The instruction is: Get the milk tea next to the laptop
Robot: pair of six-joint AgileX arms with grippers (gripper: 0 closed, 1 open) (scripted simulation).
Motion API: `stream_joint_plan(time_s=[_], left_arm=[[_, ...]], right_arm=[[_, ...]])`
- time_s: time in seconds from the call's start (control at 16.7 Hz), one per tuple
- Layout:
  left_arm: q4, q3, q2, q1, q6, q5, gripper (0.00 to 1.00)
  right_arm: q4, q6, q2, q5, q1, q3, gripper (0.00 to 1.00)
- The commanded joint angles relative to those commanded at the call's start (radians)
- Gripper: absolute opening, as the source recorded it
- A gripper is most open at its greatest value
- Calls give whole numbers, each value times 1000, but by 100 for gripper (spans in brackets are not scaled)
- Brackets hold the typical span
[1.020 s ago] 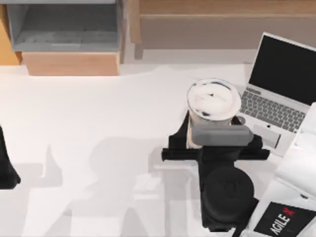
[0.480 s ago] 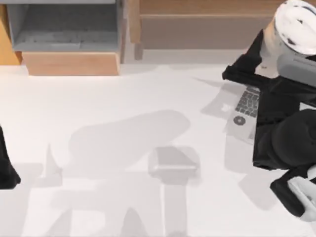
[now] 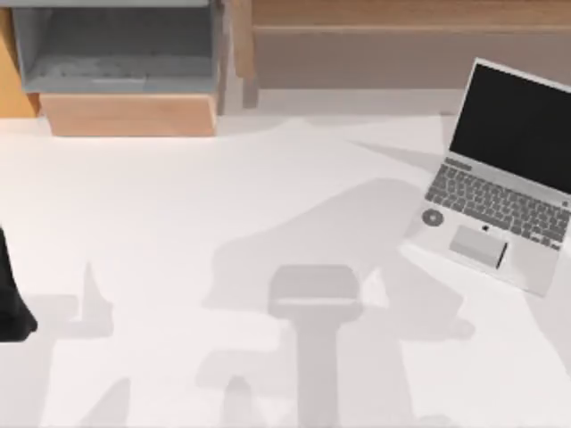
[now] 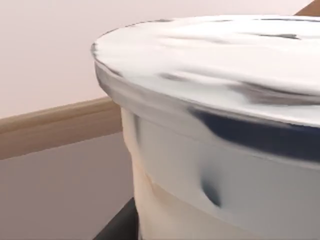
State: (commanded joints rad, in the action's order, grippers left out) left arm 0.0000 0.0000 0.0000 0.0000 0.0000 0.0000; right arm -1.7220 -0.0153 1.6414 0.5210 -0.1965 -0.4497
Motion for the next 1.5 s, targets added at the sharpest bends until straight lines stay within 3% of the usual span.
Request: stream_joint_plan(time_s=[0.42,0.78,1.02,1.5], left_arm=[[0,0,0,0,0,0,100],[0,0,0,0,0,0,100],[0,0,0,0,0,0,100],[0,0,0,0,0,0,100]], right_arm=[[81,8,53,-464,361,68,0],[179,11,186,-810,530,91,0],[207,10,229,-894,559,95,0],[200,7,229,-892,555,89,0]])
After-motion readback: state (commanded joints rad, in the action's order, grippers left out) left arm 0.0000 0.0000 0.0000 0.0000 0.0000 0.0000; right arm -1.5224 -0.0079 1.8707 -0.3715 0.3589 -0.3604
